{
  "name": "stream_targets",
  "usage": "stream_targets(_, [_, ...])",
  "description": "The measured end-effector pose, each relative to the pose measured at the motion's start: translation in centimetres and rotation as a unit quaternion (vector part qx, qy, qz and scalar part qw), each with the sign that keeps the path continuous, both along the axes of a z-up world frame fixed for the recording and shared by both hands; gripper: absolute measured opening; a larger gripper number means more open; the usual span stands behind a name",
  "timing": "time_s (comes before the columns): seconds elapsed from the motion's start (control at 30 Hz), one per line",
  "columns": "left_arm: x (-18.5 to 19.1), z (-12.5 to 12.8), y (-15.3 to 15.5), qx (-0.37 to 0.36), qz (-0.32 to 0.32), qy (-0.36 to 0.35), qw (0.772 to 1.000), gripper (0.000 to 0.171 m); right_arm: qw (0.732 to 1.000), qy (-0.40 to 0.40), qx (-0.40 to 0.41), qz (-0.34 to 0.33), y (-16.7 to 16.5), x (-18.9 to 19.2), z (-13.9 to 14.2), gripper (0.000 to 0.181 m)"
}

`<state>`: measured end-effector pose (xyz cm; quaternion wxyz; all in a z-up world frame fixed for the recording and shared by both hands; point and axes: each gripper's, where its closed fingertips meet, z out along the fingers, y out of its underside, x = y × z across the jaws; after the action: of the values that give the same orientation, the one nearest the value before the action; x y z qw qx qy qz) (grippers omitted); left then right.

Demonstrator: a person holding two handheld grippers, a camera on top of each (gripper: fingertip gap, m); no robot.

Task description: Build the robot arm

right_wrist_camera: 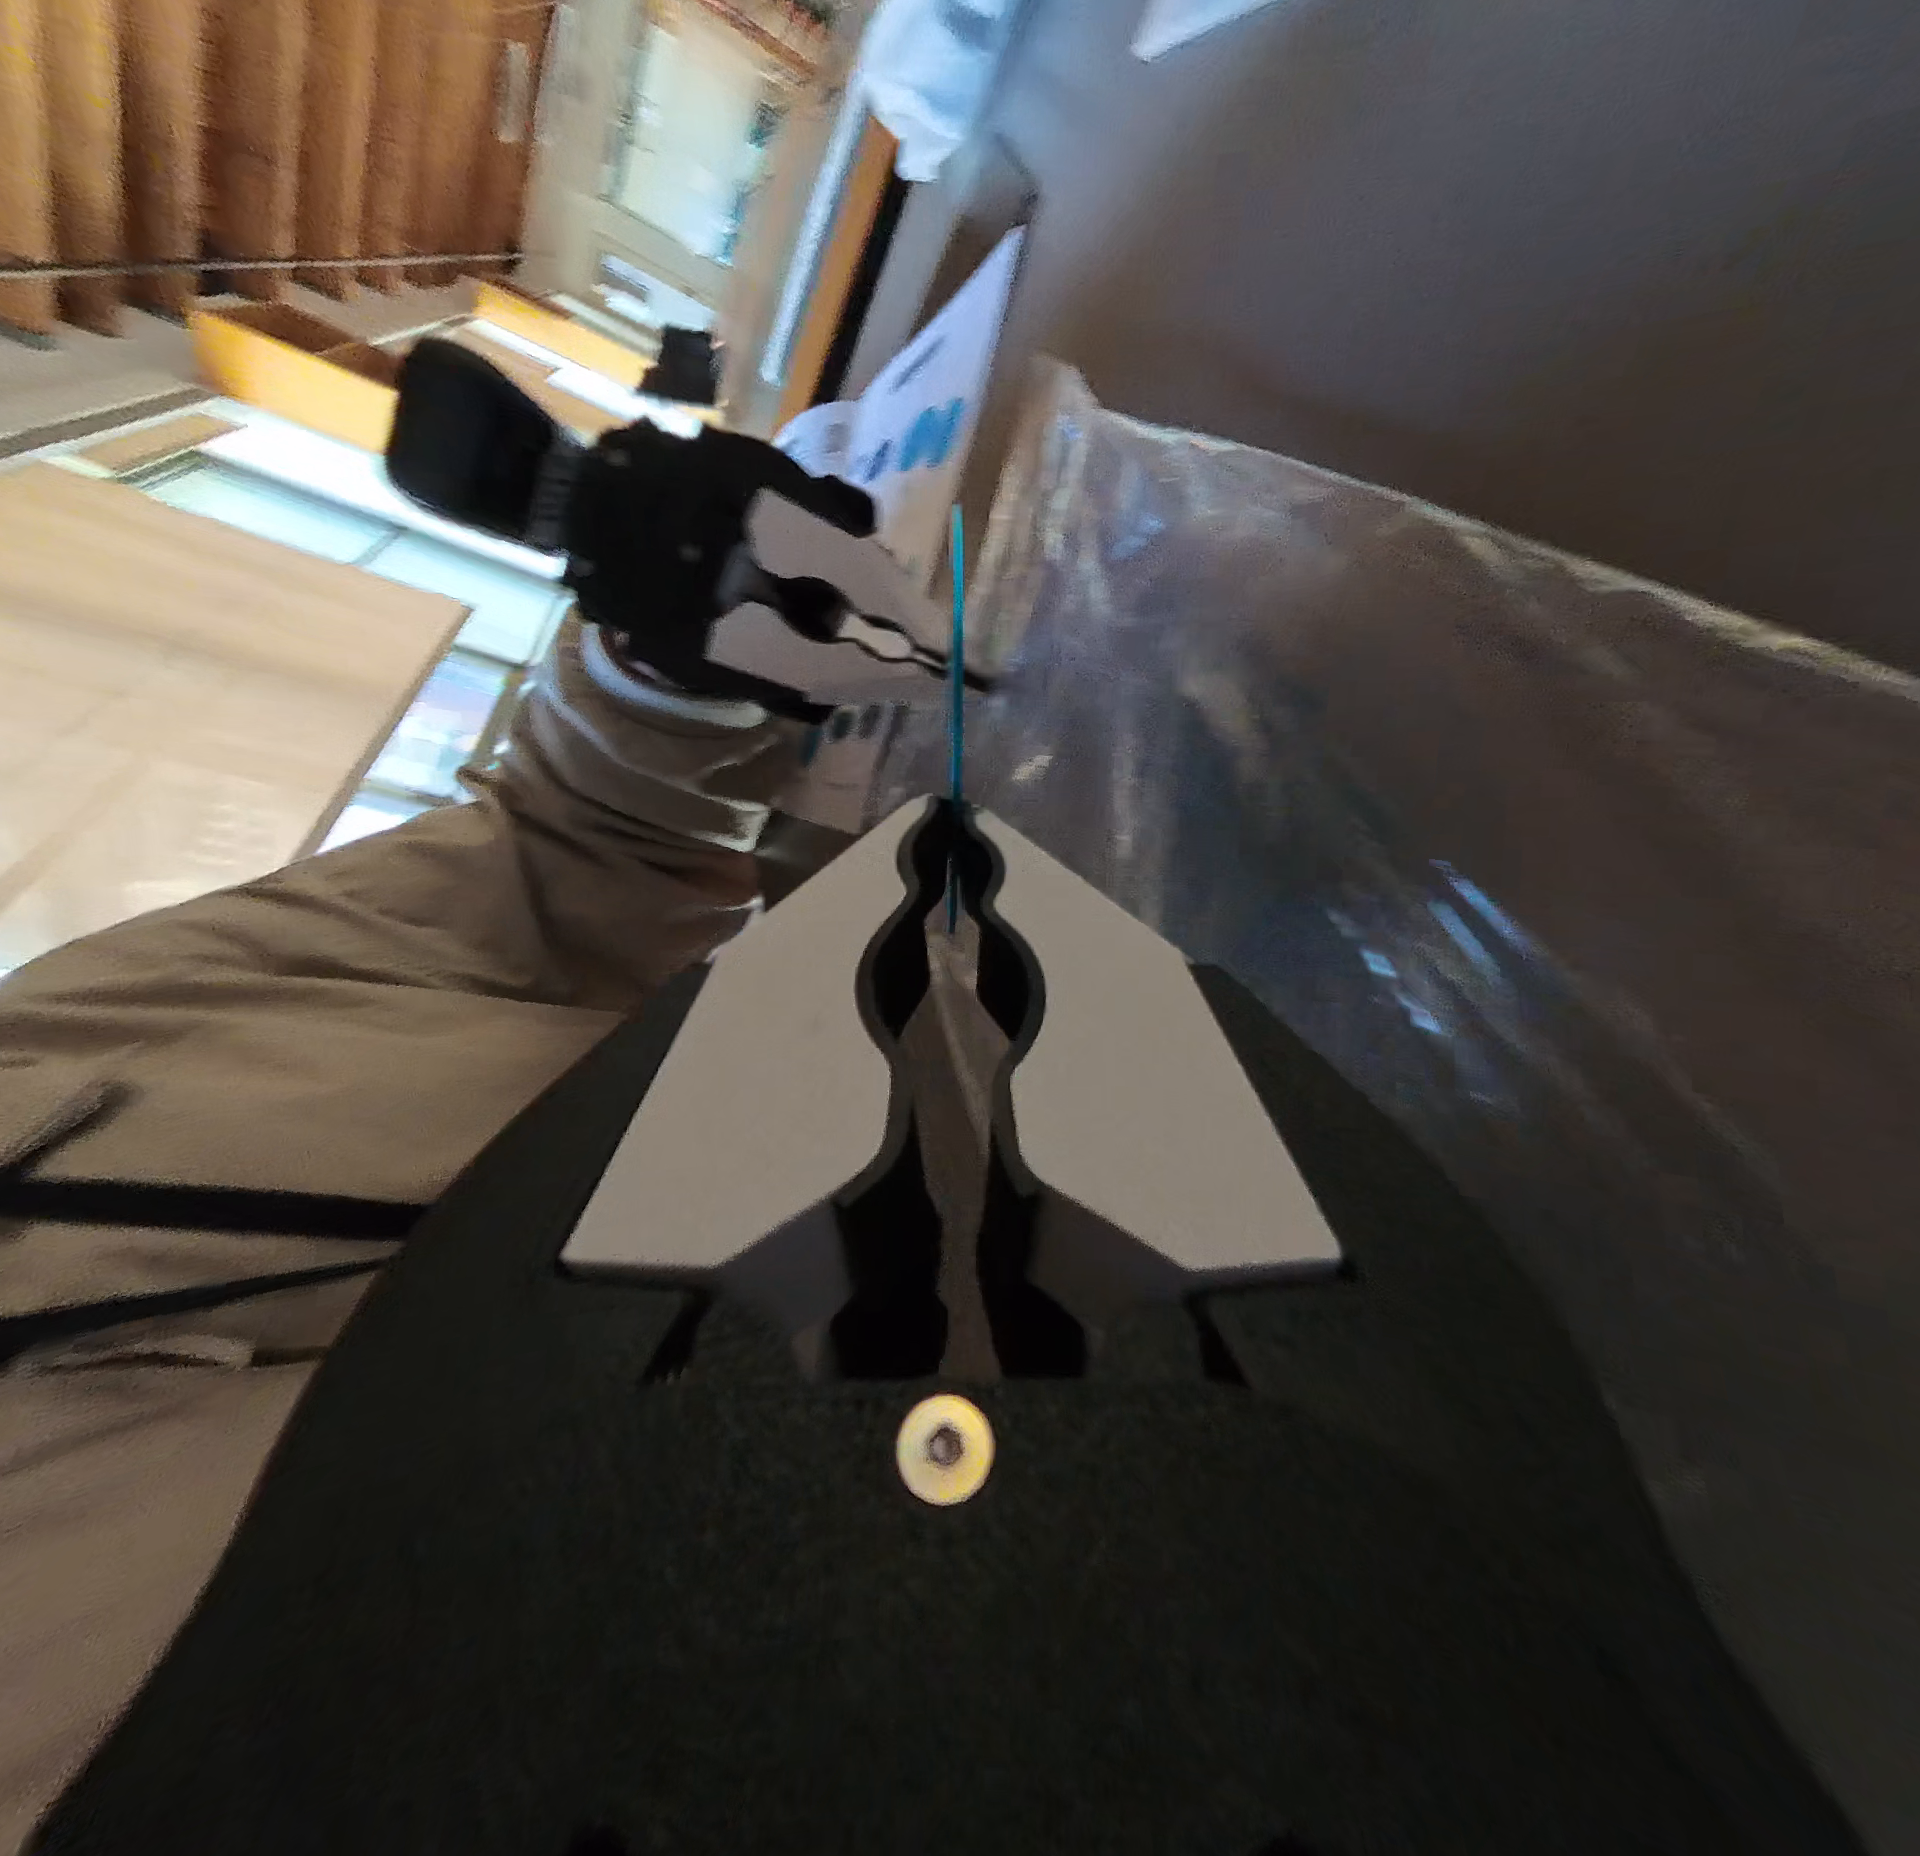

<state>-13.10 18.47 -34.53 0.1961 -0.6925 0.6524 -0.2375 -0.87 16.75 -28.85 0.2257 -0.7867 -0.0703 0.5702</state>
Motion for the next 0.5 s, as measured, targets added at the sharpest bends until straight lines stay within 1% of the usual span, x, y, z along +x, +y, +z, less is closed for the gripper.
stream_targets(0.07, [0.0, -0.1, -0.7, -0.012, -0.004, -0.002, 1.000, 0.000, 0.999, 0.022, -0.013, 0.041, -1.2, -1.7, 0.4, 0.000])
stream_targets(0.17, [-0.2, -0.1, -1.1, -0.010, -0.007, -0.001, 1.000, 0.000, 0.995, -0.021, -0.045, 0.092, -2.6, -3.1, -2.1, 0.000])
stream_targets(0.23, [-0.3, -0.1, -1.2, -0.010, -0.007, -0.001, 1.000, 0.000, 0.992, -0.043, -0.061, 0.101, -2.8, -3.3, -3.4, 0.000])
stream_targets(0.27, [-0.3, -0.1, -1.2, -0.011, -0.007, -0.001, 1.000, 0.000, 0.990, -0.075, -0.064, 0.104, -2.9, -3.1, -4.4, 0.003])
stream_targets(0.33, [-0.3, -0.1, -1.3, -0.014, -0.006, -0.001, 1.000, 0.000, 0.990, -0.095, -0.057, 0.093, -2.4, -2.9, -4.7, 0.005])
stream_targets(0.4, [-0.4, -0.1, -1.3, -0.016, -0.007, -0.001, 1.000, 0.000, 0.987, -0.132, -0.049, 0.079, -1.9, -2.1, -5.3, 0.010])
stream_targets(0.5, [-0.4, -0.1, -1.3, -0.016, -0.009, 0.001, 1.000, 0.000, 0.985, -0.144, -0.050, 0.080, -2.1, -1.6, -5.3, 0.010])
